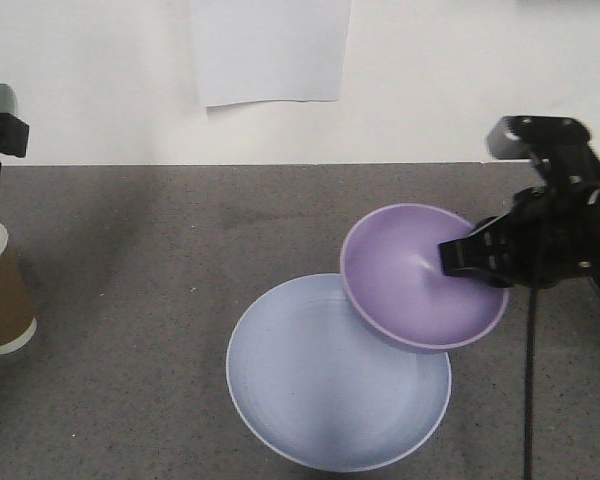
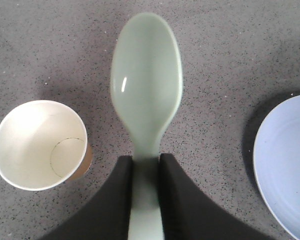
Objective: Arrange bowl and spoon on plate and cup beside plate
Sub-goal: 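Lower the lavender bowl onto the light blue plate with the right gripper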
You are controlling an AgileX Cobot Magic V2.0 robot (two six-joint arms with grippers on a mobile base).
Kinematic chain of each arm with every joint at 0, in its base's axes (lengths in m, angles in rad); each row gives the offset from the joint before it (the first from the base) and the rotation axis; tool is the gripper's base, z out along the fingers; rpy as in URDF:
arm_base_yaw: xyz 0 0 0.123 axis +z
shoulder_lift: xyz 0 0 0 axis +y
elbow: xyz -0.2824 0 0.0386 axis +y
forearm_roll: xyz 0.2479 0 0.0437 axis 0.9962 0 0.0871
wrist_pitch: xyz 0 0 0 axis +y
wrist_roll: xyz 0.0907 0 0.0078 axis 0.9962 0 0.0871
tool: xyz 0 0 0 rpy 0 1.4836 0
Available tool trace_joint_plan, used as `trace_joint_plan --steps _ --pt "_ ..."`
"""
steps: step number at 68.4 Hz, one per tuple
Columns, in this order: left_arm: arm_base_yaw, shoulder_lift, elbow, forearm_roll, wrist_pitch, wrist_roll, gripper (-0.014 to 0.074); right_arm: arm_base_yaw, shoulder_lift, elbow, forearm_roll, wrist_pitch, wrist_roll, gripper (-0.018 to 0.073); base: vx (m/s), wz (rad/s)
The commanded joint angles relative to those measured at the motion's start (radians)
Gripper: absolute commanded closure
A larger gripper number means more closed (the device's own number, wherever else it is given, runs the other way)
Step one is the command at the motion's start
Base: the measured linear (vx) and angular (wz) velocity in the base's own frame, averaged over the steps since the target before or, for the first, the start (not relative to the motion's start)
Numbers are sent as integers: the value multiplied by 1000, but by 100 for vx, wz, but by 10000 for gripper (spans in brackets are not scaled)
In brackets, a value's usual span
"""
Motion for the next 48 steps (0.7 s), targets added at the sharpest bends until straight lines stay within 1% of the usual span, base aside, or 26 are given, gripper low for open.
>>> trace_joint_plan --steps 1,11,20,48 --pt "-6 -24 -24 3 -17 -8 603 68 45 -28 4 -102 24 563 0 0" --pt "-6 -24 -24 3 -17 -8 603 139 136 -28 4 -147 35 563 0 0" --pt "-6 -24 -24 3 -17 -8 603 179 196 -28 4 -165 36 563 0 0" --pt "-6 -24 -24 3 -17 -8 603 187 252 -28 3 -185 47 549 0 0"
